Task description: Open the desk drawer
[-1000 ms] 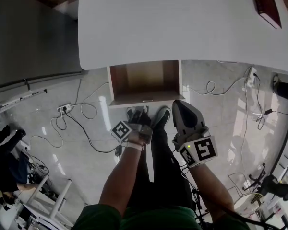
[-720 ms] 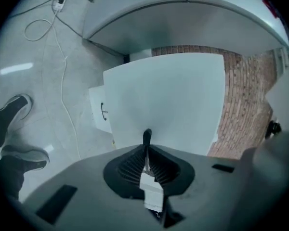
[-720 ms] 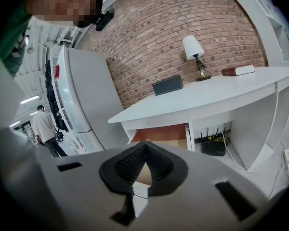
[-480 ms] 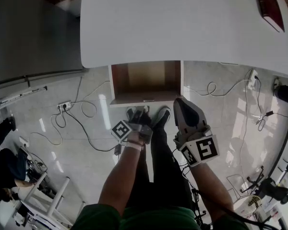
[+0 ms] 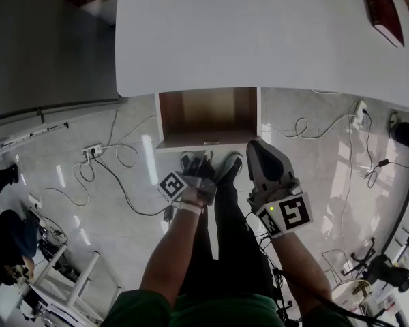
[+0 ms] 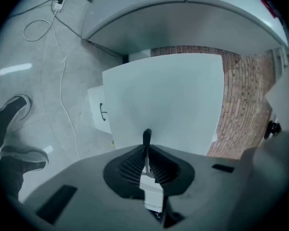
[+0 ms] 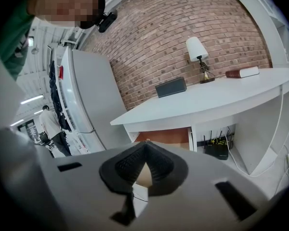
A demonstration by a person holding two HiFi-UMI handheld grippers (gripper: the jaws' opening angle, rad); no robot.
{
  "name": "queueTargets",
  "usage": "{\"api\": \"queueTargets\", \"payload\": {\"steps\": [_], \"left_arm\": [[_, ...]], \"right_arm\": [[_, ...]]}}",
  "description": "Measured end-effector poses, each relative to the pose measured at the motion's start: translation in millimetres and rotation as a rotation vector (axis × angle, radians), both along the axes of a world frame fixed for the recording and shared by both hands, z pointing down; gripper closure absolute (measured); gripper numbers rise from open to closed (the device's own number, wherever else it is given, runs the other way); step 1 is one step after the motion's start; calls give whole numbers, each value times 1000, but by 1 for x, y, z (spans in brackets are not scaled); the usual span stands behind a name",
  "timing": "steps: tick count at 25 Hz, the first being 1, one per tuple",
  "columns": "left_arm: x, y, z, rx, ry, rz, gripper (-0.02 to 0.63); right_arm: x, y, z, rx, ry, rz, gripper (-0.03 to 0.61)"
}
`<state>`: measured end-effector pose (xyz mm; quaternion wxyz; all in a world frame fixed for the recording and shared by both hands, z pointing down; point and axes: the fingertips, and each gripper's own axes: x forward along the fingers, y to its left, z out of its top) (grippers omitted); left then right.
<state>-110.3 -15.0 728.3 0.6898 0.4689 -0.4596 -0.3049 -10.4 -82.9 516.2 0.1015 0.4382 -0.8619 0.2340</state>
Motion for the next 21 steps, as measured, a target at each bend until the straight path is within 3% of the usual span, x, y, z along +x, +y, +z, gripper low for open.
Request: {"api": "queueTargets", "payload": {"steps": [11,17,21], "left_arm": [[-1,-3,-3,38,3,-3,590],[-2,3,0,-13,-2,3,589],[-2,1,-3,21,-4,-2,589]], "right_arm": [[1,2,4,-15,20,-14,578],[-3,2,4,-15,22,-21,578],[-3,3,4,-15,23,-24,578]]}}
